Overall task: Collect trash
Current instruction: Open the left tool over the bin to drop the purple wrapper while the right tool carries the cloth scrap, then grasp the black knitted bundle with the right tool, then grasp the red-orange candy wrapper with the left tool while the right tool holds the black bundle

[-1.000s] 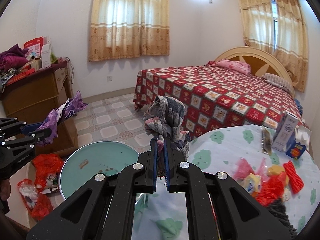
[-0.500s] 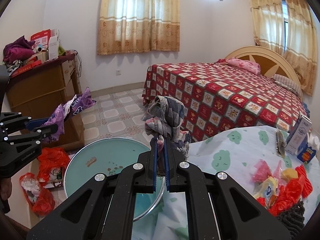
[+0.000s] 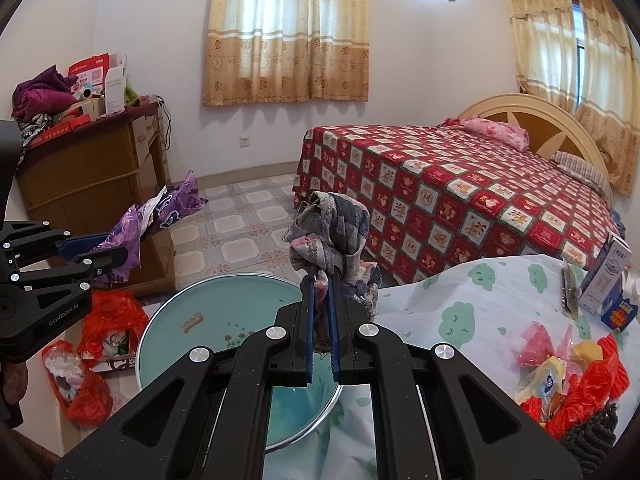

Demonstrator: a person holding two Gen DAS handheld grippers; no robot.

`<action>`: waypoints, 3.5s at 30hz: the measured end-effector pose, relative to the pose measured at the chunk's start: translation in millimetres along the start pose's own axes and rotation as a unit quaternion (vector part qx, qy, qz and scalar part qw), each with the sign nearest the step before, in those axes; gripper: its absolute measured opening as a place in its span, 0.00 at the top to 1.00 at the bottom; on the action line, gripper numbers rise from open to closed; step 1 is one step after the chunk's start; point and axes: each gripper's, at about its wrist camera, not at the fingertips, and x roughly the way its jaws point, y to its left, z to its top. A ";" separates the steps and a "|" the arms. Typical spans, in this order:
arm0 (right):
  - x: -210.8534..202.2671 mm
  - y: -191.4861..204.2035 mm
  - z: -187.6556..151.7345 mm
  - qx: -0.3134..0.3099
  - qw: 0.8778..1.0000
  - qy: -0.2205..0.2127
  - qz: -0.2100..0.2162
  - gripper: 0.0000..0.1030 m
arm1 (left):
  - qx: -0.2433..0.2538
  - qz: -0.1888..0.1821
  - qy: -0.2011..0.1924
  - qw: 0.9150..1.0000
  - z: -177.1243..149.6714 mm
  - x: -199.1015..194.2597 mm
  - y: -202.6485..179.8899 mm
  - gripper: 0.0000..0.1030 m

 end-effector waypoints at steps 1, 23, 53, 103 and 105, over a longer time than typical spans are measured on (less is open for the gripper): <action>-0.1 0.2 -0.3 0.000 1.000 0.000 0.000 0.93 | 0.000 0.000 0.000 1.000 0.0 -0.4 -0.1 0.82; -5.9 -14.5 -10.7 0.026 1.000 0.017 0.006 0.56 | 0.022 -0.039 -0.003 0.999 -5.0 -8.3 -21.5 0.29; -149.9 -179.7 -138.3 0.177 0.976 0.017 -0.126 0.88 | 0.128 -0.127 -0.006 0.984 -21.1 -43.9 -184.3 0.20; -216.9 -223.2 -203.5 0.239 0.946 -0.022 -0.217 0.88 | 0.133 -0.194 -0.030 0.972 9.7 -48.3 -243.9 0.94; -218.6 -221.6 -200.0 0.237 0.947 -0.025 -0.218 0.88 | 0.126 -0.192 -0.052 0.972 15.9 -60.5 -239.9 0.94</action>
